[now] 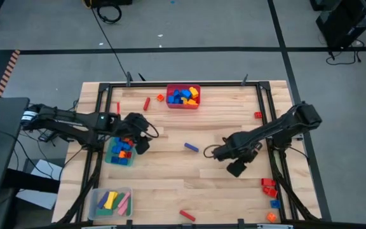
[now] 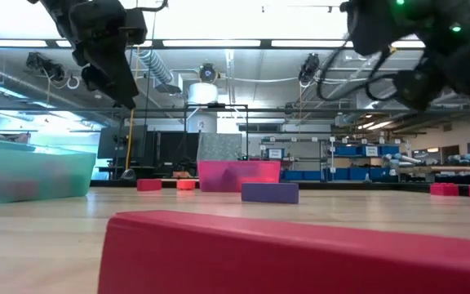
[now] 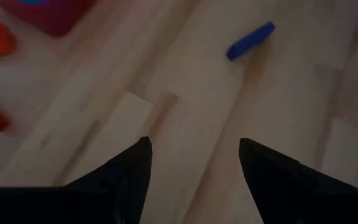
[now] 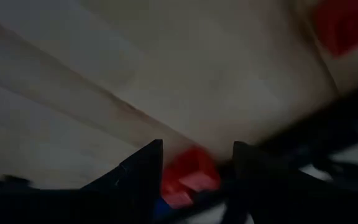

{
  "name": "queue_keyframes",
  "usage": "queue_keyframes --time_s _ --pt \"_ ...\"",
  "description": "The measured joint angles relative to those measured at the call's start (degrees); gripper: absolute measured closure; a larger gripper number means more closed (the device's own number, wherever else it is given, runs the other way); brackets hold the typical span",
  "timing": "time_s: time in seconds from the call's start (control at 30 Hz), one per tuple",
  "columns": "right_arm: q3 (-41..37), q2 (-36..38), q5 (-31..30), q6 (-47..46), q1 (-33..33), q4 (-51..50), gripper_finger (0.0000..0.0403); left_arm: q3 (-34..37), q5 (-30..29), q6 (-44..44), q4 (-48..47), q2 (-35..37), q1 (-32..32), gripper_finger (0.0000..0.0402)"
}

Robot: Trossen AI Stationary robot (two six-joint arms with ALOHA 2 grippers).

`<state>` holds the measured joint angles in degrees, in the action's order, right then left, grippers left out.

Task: Sort blocks by size
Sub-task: Put the red 1 studded building block into the red bin

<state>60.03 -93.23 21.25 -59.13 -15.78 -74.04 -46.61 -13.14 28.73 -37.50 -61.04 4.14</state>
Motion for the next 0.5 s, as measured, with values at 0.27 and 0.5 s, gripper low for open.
queue_keyframes --time_s 0.27,0.5 --pt "0.0 -4.8 5.0 -0.1 -5.7 -2.1 0.0170 0.0 1.9 1.3 2.2 -2.7 0.0 0.0153" --pt "-1.2 -6.9 7.6 3.1 -11.5 -2.0 0.0126 0.0 1.9 1.5 3.8 -2.7 0.0 0.0153"
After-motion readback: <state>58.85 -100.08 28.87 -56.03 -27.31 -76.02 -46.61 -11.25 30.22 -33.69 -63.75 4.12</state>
